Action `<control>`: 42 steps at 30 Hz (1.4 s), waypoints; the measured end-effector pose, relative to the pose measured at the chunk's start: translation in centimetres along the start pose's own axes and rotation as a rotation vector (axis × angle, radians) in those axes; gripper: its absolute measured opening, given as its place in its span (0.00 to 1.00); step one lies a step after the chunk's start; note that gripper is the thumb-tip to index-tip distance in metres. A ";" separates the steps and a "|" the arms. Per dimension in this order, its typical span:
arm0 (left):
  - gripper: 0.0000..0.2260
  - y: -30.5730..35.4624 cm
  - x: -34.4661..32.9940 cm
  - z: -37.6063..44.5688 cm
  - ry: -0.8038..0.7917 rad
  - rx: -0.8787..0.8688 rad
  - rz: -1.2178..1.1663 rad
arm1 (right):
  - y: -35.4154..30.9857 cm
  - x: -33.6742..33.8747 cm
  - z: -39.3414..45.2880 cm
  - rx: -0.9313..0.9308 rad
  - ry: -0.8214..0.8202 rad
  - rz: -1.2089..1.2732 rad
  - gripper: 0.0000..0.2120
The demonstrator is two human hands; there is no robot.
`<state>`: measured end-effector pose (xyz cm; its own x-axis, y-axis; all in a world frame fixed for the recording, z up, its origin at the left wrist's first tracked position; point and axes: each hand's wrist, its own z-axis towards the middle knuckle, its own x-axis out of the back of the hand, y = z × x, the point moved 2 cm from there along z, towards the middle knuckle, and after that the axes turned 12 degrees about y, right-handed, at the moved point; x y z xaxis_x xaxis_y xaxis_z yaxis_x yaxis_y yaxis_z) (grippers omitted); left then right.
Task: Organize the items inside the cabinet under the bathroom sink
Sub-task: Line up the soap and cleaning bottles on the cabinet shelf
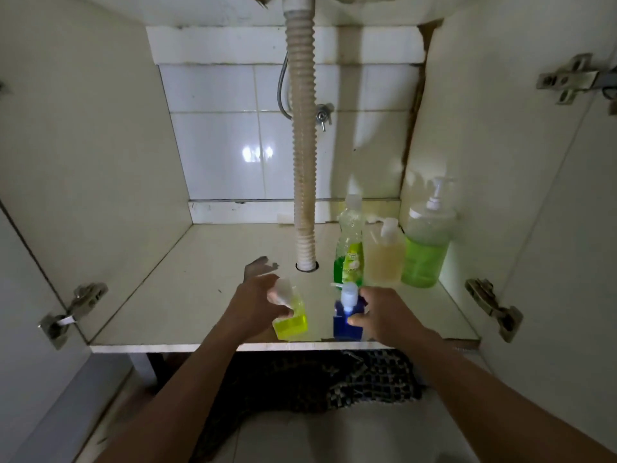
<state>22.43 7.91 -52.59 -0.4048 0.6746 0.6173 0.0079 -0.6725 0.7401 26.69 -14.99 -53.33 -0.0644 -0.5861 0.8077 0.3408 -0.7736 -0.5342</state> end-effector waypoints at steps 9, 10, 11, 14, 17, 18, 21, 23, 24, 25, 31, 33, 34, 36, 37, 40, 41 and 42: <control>0.28 -2.9 -2.9 4.1 0.160 0.037 -0.071 | -0.5 -5.6 7.7 -0.007 0.025 0.039 0.14; 0.27 -2.6 -3.2 4.8 0.149 0.009 -0.047 | -0.5 -5.9 8.5 0.004 0.030 0.020 0.14; 0.27 -2.4 -3.4 5.7 0.131 -0.012 -0.024 | -0.5 -6.1 9.2 0.018 0.039 -0.002 0.14; 0.27 -2.4 -3.9 8.8 0.044 0.016 0.011 | -0.4 -6.7 10.9 0.066 0.058 -0.021 0.14; 0.28 -2.1 -3.9 11.2 -0.046 0.098 0.004 | -0.2 -7.1 12.0 0.118 0.085 -0.077 0.14; 0.29 -1.9 -3.9 11.9 -0.077 0.093 0.041 | -0.2 -7.3 12.3 0.131 0.098 -0.095 0.14; 0.31 -1.5 -3.7 13.4 -0.133 0.084 0.112 | -0.2 -7.5 12.8 0.145 0.116 -0.143 0.14; 0.31 -1.4 -3.7 14.1 -0.147 0.121 0.084 | -0.3 -7.4 13.1 0.154 0.118 -0.167 0.14; 0.32 -1.3 -3.8 14.3 -0.157 0.139 0.076 | -0.3 -7.3 13.2 0.163 0.114 -0.175 0.14; 0.32 -1.4 -3.8 14.7 -0.168 0.166 0.059 | -0.3 -7.2 13.3 0.177 0.107 -0.189 0.14; 0.38 -2.3 -4.0 14.7 -0.198 0.306 -0.012 | -0.9 -6.3 12.6 0.222 0.066 -0.283 0.17; 0.43 -2.8 -4.1 14.0 -0.171 0.339 0.005 | -1.4 -5.6 11.8 0.229 0.053 -0.267 0.17; 0.44 -3.0 -4.0 13.5 -0.142 0.343 0.027 | -1.6 -5.2 11.1 0.234 0.048 -0.227 0.17; 0.44 -3.0 -4.0 11.9 -0.030 0.304 0.086 | -1.9 -3.8 9.1 0.254 0.039 -0.118 0.16; 0.42 -2.7 -4.1 10.8 0.057 0.240 0.115 | -1.9 -3.1 7.8 0.256 0.036 -0.058 0.16; 0.30 -0.2 -4.8 5.7 0.255 -0.057 0.213 | -0.3 -1.2 3.1 0.073 0.014 0.132 0.15; 0.26 0.7 -5.5 4.0 0.249 -0.119 0.238 | 0.8 -0.7 1.4 0.004 0.026 0.185 0.12; 0.24 1.5 -6.3 2.4 0.208 -0.164 0.268 | 2.0 -0.5 -0.3 -0.055 0.050 0.230 0.09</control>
<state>27.17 3.42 -54.71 -0.5858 0.4030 0.7032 -0.0011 -0.8680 0.4965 27.12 -16.31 -54.83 -0.0379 -0.7585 0.6505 0.3002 -0.6296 -0.7166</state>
